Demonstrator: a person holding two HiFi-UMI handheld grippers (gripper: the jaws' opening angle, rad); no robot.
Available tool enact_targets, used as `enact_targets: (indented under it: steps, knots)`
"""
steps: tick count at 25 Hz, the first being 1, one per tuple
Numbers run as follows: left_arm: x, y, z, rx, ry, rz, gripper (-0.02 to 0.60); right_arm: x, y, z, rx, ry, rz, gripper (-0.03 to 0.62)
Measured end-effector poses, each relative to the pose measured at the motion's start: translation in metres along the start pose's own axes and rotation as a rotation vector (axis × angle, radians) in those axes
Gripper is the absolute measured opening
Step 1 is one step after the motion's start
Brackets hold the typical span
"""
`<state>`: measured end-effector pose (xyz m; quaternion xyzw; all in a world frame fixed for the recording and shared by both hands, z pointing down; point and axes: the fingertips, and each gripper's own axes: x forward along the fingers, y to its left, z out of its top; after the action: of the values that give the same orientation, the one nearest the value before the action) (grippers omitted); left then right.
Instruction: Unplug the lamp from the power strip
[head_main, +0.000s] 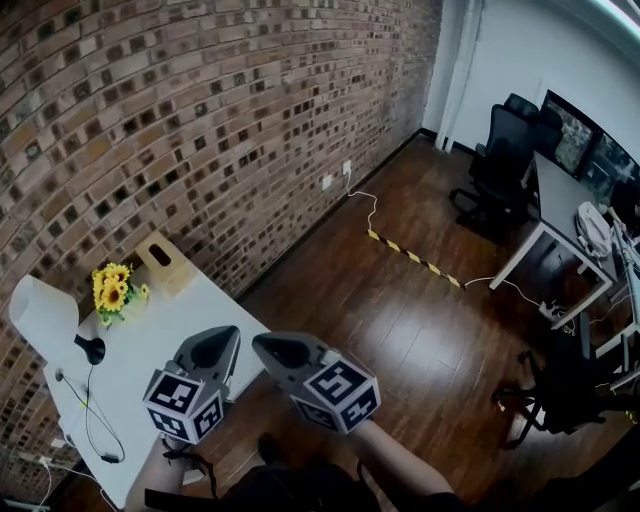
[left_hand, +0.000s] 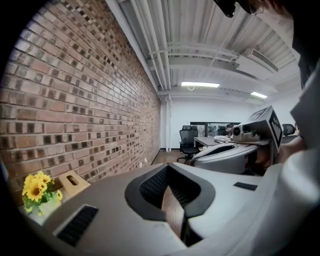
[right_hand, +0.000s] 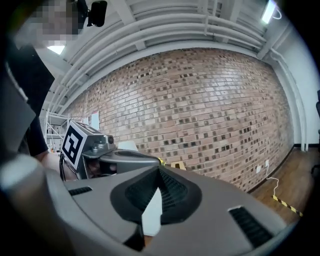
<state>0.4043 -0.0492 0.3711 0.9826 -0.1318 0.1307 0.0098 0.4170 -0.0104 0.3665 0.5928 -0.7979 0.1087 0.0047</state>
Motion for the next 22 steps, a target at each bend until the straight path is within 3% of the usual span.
enact_targets:
  steps: [8, 15, 18, 22]
  knots:
    - [0.018, 0.056, 0.004, -0.019, -0.011, -0.034, 0.011, 0.047, -0.013, 0.016, -0.025, 0.001, -0.064, -0.002]
    - [0.027, 0.075, 0.008, -0.019, -0.024, -0.086, 0.011, 0.068, -0.022, 0.024, -0.032, 0.001, -0.12, -0.002]
    - [0.031, 0.088, 0.004, -0.016, -0.008, -0.074, 0.011, 0.072, -0.026, 0.026, -0.03, 0.002, -0.155, -0.002]
    - [0.035, 0.1, -0.005, -0.057, 0.016, -0.086, 0.011, 0.071, -0.033, 0.029, -0.054, 0.006, -0.215, -0.002]
